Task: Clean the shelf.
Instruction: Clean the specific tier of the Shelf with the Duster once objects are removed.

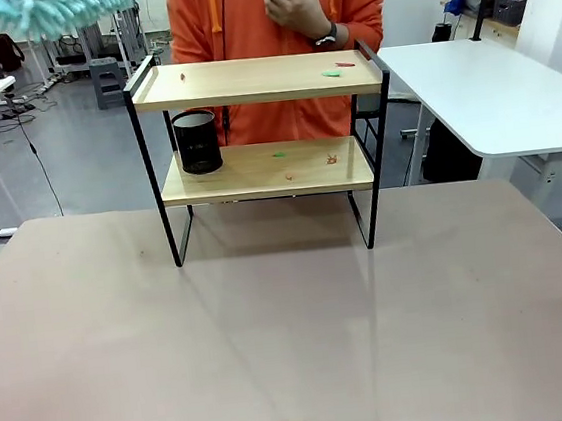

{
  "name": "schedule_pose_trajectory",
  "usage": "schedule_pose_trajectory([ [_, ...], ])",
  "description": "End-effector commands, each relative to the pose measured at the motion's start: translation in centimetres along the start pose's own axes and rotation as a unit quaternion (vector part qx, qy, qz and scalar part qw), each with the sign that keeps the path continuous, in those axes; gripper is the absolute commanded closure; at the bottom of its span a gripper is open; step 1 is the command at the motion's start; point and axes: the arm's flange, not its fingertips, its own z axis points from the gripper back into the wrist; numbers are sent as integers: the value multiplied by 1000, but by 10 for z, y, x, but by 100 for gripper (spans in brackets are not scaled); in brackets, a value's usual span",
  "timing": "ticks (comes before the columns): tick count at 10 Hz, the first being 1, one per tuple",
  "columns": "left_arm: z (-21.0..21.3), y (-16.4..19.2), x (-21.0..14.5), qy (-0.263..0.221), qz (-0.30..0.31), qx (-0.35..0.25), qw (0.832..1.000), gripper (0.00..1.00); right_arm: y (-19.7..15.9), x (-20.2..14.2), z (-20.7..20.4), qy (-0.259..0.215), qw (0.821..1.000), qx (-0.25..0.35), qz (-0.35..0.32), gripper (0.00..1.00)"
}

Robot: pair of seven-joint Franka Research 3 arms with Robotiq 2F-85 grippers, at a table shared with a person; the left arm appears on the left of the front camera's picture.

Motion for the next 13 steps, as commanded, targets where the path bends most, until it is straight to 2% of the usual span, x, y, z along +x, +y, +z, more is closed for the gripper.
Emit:
schedule_pose_trajectory([
  [1, -41, -15, 27, -18, -11, -6, 1000, 88, 1, 1, -1, -6, 1000, 11, 8, 0],
  [2, -58, -17, 37, -22, -9, 1, 1000, 88, 1, 1, -1, -6, 1000, 11, 8, 0],
  [5, -102, -7, 54, 13, 17, 41, 999, 88, 1, 1, -1, -6, 1000, 11, 8, 0],
  [9, -138, -3, 59, -19, 29, 104, 994, 88, 1, 1, -1, -6, 1000, 11, 8, 0],
  [13, -167, -2, 49, 23, 15, 131, 991, 88, 1, 1, -1, -6, 1000, 11, 8, 0],
])
